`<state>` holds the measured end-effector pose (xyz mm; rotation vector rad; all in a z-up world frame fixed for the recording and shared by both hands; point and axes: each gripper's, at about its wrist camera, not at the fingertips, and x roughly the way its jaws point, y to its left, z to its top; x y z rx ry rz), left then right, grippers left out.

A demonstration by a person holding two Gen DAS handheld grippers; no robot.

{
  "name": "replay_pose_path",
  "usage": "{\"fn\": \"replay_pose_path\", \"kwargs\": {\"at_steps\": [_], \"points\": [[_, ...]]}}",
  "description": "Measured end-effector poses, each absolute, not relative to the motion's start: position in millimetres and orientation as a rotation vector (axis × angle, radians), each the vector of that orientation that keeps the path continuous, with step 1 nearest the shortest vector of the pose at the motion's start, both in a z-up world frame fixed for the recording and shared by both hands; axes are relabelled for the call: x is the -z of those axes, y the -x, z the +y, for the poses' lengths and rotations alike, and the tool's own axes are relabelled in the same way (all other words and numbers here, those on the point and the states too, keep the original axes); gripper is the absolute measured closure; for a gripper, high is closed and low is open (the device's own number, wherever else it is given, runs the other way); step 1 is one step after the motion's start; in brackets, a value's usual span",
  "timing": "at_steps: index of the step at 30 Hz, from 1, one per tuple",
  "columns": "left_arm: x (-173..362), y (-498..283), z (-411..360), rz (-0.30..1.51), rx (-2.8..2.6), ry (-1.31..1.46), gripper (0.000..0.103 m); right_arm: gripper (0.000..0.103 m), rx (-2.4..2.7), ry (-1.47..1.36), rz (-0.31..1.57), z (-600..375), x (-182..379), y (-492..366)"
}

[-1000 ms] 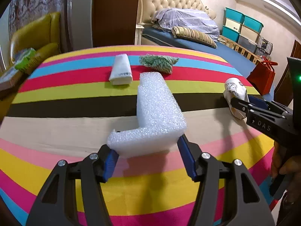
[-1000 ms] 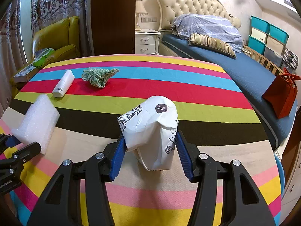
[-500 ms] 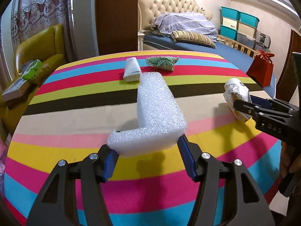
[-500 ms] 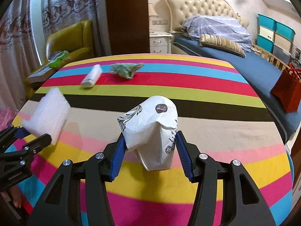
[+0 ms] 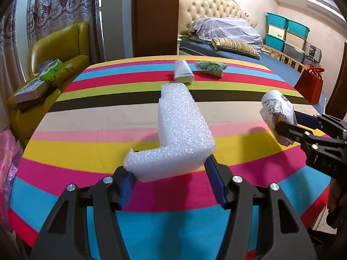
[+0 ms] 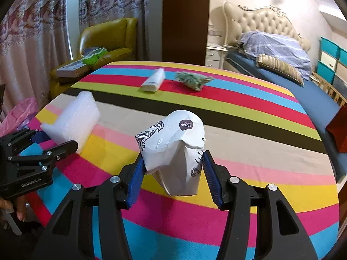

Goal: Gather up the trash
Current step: 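Carry the paper cup and foam block with both tools over the pink bin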

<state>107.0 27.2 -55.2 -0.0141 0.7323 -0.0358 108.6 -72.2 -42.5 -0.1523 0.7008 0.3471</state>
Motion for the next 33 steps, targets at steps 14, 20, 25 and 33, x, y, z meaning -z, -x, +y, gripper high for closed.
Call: {"fn": "replay_pose_path", "kwargs": {"at_steps": [14, 20, 25, 33], "points": [[55.7, -70.5, 70.2, 0.700, -0.049, 0.033, 0.045, 0.052, -0.452, 0.218, 0.704, -30.1, 48.0, -86.8], [58.1, -52.0, 91.7, 0.685, -0.086, 0.046, 0.045, 0.052, -0.491, 0.249, 0.699, -11.8, 52.1, -76.1], [58.0, -36.8, 109.8, 0.679, -0.112, 0.064, 0.045, 0.052, -0.522, 0.280, 0.692, 3.2, 50.8, -71.7], [29.0, 10.8, 158.9, 0.594, -0.209, 0.101, 0.045, 0.052, -0.700, 0.354, 0.660, 64.4, 33.0, -65.4]]}}
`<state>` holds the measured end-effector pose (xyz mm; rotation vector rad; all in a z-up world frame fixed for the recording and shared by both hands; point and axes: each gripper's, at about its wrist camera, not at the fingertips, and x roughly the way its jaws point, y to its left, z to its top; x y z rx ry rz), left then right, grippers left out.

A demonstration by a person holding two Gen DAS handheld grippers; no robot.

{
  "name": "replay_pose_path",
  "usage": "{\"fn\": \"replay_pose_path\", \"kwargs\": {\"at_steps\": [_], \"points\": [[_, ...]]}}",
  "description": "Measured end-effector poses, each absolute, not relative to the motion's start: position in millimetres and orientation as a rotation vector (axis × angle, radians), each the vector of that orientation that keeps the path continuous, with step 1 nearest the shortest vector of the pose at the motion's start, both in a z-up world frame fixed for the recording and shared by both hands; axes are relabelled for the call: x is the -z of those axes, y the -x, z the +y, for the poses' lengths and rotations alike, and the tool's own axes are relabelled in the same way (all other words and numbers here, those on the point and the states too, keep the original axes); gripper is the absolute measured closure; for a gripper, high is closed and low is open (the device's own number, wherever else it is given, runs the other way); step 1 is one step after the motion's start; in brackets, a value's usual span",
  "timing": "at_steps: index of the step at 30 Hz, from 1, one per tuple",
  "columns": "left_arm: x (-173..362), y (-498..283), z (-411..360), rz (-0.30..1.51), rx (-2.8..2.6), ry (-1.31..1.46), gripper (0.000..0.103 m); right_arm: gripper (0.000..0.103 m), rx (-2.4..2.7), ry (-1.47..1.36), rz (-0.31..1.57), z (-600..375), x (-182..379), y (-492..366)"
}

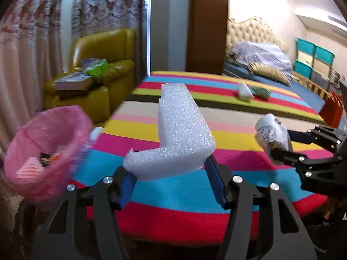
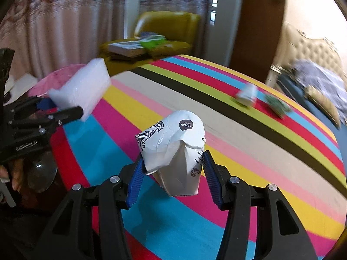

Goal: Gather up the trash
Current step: 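Carry the paper cup and foam block with both tools over the pink bin, then open both tools to drop the cup and foam block into the bin, then move both tools back over the table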

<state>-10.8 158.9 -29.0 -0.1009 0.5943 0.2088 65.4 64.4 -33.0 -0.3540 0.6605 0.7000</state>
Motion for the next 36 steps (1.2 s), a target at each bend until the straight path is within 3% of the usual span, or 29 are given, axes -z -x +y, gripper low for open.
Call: {"fn": "replay_pose_path", "kwargs": {"at_steps": [11, 25, 27, 28, 29, 33, 36], "points": [[-6.4, 57.8, 281.8, 0.552, -0.428, 0.152, 0.045, 0.052, -0.933, 0.413, 0.661, 190.5, 18.6, -65.9], [15.3, 73.9, 397.8, 0.613, -0.594, 0.265, 0.044, 0.051, -1.103, 0.457, 0.647, 361.5, -11.1, -66.6], [20.0, 77.0, 401.2, 0.621, -0.618, 0.264, 0.042, 0.049, -1.113, 0.446, 0.635, 379.1, -14.0, -69.9], [22.8, 78.0, 399.7, 0.623, -0.630, 0.268, 0.035, 0.043, -1.124, 0.427, 0.629, 387.7, -16.6, -73.0], [24.9, 80.5, 400.5, 0.623, -0.640, 0.274, 0.031, 0.030, -1.136, 0.413, 0.628, 391.9, -18.5, -75.0], [29.3, 88.1, 389.4, 0.607, -0.650, 0.260, 0.014, 0.028, -1.158, 0.326, 0.609, 390.4, -33.8, -83.2], [30.4, 88.9, 377.9, 0.613, -0.653, 0.234, 0.009, 0.028, -1.136, 0.306, 0.585, 366.9, -41.9, -88.8]]}}
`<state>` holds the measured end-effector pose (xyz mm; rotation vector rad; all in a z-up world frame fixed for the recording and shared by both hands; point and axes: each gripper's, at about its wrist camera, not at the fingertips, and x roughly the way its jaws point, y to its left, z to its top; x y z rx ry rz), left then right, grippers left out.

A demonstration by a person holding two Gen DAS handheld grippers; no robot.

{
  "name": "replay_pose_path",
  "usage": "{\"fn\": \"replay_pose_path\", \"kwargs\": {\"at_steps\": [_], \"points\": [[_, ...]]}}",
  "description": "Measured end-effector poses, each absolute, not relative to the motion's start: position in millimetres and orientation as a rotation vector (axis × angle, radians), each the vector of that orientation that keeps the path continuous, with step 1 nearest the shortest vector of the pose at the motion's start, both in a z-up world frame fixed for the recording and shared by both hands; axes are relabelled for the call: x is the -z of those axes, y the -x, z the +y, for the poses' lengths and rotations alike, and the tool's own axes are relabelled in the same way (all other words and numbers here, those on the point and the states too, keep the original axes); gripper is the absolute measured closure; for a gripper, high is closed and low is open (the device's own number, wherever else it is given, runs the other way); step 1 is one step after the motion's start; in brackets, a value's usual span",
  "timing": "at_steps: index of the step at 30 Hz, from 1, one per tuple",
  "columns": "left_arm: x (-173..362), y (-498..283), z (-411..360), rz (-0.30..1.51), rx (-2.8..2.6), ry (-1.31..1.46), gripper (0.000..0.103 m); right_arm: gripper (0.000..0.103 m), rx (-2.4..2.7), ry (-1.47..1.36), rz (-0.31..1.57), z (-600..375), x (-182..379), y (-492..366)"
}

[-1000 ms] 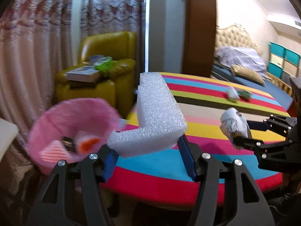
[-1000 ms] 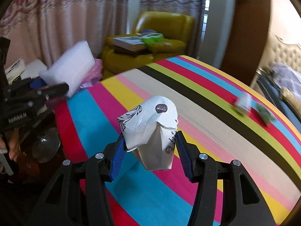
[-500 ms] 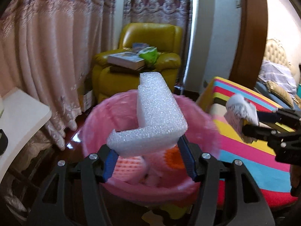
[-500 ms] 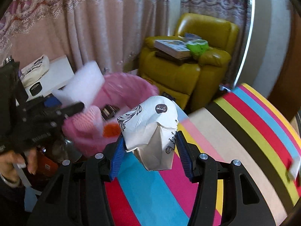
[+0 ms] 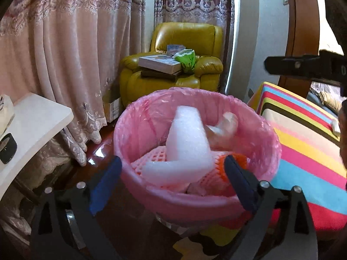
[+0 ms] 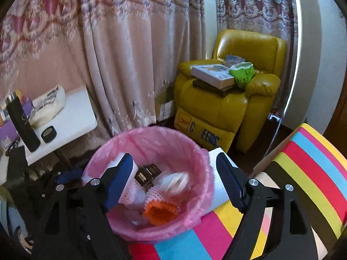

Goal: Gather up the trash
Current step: 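Move both tools back over the table, then grasp the green cloth with the right tool while the left tool grasps the white tube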

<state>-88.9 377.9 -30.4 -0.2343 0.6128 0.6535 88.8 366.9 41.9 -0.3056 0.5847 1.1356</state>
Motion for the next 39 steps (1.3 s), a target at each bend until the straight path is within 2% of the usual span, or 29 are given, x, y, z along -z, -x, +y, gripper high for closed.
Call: {"fn": "replay_pose_path", "kwargs": {"at_steps": [2, 4, 13, 27, 34, 39], "points": [[28.5, 86.4, 369.3, 0.614, -0.641, 0.221, 0.009, 0.028, -1.123, 0.303, 0.580, 350.8, -43.5, -91.6], [24.1, 82.9, 356.2, 0.600, -0.621, 0.205, 0.005, 0.028, -1.098, 0.297, 0.587, 325.5, -41.4, -99.7], [12.2, 25.3, 293.2, 0.614, -0.479, 0.111, 0.005, 0.028, -0.852, 0.292, 0.629, 191.6, -5.3, -153.0], [29.0, -174.5, 123.3, 0.753, -0.078, 0.099, 0.005, 0.028, -0.376, 0.217, 0.718, -32.5, 32.2, -265.9], [46.0, -251.4, 60.1, 0.802, -0.003, 0.068, 0.005, 0.028, -0.284, 0.192, 0.773, -80.5, 46.8, -326.1], [52.6, -282.2, 38.6, 0.826, 0.027, 0.058, 0.005, 0.028, -0.308, 0.184, 0.815, -72.2, 50.2, -364.9]]}}
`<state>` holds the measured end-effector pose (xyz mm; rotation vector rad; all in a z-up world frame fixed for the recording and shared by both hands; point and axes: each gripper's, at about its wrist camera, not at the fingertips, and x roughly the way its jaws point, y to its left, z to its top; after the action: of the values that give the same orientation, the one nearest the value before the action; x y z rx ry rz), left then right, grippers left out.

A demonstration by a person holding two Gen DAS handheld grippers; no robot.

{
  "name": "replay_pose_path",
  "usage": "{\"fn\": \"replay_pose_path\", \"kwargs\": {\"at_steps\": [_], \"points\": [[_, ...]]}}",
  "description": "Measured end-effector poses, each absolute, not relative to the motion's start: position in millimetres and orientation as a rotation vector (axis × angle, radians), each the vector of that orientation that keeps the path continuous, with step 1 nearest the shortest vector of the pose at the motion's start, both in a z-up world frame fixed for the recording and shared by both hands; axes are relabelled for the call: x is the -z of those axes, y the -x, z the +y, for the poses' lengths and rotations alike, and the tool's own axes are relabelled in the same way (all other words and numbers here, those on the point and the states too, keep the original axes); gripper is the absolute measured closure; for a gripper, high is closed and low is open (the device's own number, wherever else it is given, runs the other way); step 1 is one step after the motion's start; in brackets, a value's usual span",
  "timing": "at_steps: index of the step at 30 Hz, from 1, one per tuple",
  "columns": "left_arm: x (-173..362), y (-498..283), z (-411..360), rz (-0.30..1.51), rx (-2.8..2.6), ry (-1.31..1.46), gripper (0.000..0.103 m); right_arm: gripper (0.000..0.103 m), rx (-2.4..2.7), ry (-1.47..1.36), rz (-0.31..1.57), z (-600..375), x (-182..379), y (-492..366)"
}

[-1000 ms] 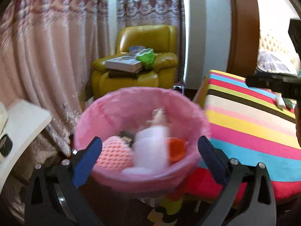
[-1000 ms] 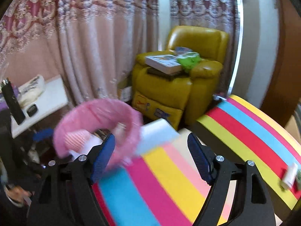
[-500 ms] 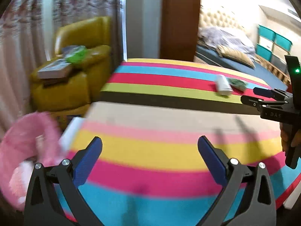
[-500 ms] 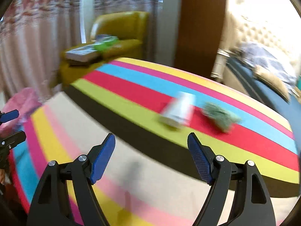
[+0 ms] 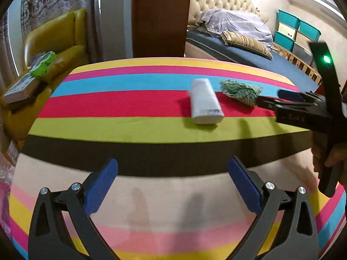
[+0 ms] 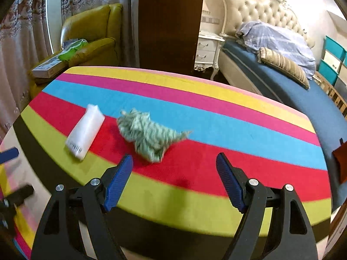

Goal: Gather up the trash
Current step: 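Grasp the green cloth with the right tool while the left tool grasps the white tube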

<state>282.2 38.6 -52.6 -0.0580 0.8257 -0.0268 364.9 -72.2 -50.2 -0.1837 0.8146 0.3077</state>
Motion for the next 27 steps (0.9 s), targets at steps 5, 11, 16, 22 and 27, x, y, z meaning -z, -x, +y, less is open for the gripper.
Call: {"fn": "replay_pose_path", "kwargs": {"at_steps": [5, 11, 16, 22, 27], "points": [[57.8, -299.1, 31.7, 0.851, 0.033, 0.074, 0.005, 0.028, -0.364, 0.211, 0.846, -45.4, 49.1, -389.9], [59.0, -319.9, 24.0, 0.869, 0.024, 0.078, 0.005, 0.063, -0.394, 0.227, 0.897, -46.0, 58.2, -395.4], [55.5, -347.2, 13.6, 0.875, 0.017, 0.101, 0.005, 0.069, -0.359, 0.218, 0.827, -79.8, 53.3, -368.1], [57.1, -384.5, -3.7, 0.884, 0.009, 0.103, 0.026, 0.069, -0.296, 0.147, 0.852, -122.0, 56.9, -339.5], [60.9, -394.0, -20.0, 0.887, -0.018, 0.024, 0.063, 0.069, -0.265, 0.065, 0.868, -147.3, 60.3, -322.8]]}}
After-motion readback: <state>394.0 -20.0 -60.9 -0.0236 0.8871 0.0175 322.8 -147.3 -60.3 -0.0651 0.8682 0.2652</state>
